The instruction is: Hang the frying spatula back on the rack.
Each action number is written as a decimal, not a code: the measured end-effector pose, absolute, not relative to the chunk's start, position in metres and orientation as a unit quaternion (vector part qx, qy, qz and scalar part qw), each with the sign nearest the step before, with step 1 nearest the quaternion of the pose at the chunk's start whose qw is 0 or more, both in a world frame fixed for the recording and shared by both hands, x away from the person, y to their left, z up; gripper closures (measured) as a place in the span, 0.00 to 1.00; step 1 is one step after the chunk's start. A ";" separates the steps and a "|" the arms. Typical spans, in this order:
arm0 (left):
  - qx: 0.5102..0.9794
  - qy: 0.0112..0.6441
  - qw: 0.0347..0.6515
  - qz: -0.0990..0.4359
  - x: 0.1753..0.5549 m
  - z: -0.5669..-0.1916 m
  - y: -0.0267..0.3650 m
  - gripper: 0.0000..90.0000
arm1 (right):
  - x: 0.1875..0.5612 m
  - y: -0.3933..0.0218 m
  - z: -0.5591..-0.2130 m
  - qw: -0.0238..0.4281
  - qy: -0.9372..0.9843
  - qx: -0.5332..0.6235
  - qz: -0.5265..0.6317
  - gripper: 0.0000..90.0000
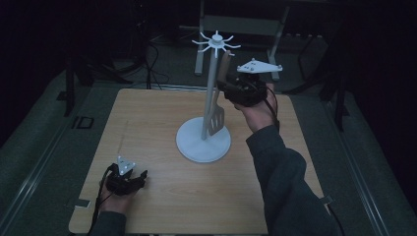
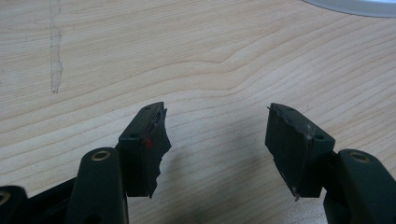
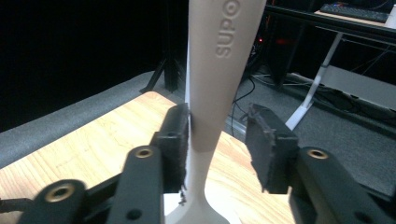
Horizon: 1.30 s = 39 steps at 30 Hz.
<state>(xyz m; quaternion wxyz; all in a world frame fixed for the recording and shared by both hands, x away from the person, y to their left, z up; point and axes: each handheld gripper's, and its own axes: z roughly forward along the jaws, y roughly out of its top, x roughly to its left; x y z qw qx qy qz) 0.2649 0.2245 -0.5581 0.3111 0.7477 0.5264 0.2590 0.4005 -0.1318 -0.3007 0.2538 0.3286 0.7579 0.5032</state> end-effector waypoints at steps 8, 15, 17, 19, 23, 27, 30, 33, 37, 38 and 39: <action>0.749 0.526 0.310 0.258 0.265 -0.558 0.224 0.43 | 0.402 -0.134 -0.305 0.264 0.750 0.342 0.500 0.41; 0.749 0.526 0.310 0.258 0.265 -0.559 0.224 0.43 | 0.399 -0.137 -0.306 0.265 0.751 0.342 0.499 0.34; 0.749 0.526 0.310 0.258 0.265 -0.559 0.224 0.43 | 0.398 -0.137 -0.308 0.265 0.752 0.341 0.498 0.33; 0.748 0.527 0.310 0.258 0.265 -0.559 0.224 0.43 | 0.397 -0.139 -0.309 0.263 0.752 0.341 0.499 0.33; 0.748 0.526 0.310 0.259 0.265 -0.559 0.224 0.43 | 0.393 -0.142 -0.312 0.261 0.752 0.342 0.499 0.33; 0.748 0.527 0.311 0.258 0.265 -0.559 0.224 0.43 | 0.389 -0.147 -0.319 0.257 0.756 0.343 0.496 0.33; 0.748 0.526 0.311 0.259 0.265 -0.559 0.224 0.43 | 0.387 -0.152 -0.325 0.254 0.757 0.344 0.493 0.33; 0.748 0.526 0.310 0.259 0.265 -0.559 0.224 0.43 | 0.386 -0.158 -0.332 0.251 0.758 0.350 0.490 0.33; 0.748 0.526 0.311 0.259 0.265 -0.559 0.223 0.43 | 0.384 -0.168 -0.343 0.248 0.760 0.359 0.482 0.33; 0.748 0.526 0.310 0.260 0.265 -0.558 0.224 0.43 | 0.384 -0.171 -0.347 0.246 0.760 0.363 0.480 0.33; 0.747 0.526 0.312 0.260 0.265 -0.558 0.224 0.43 | 0.383 -0.175 -0.352 0.243 0.760 0.367 0.478 0.33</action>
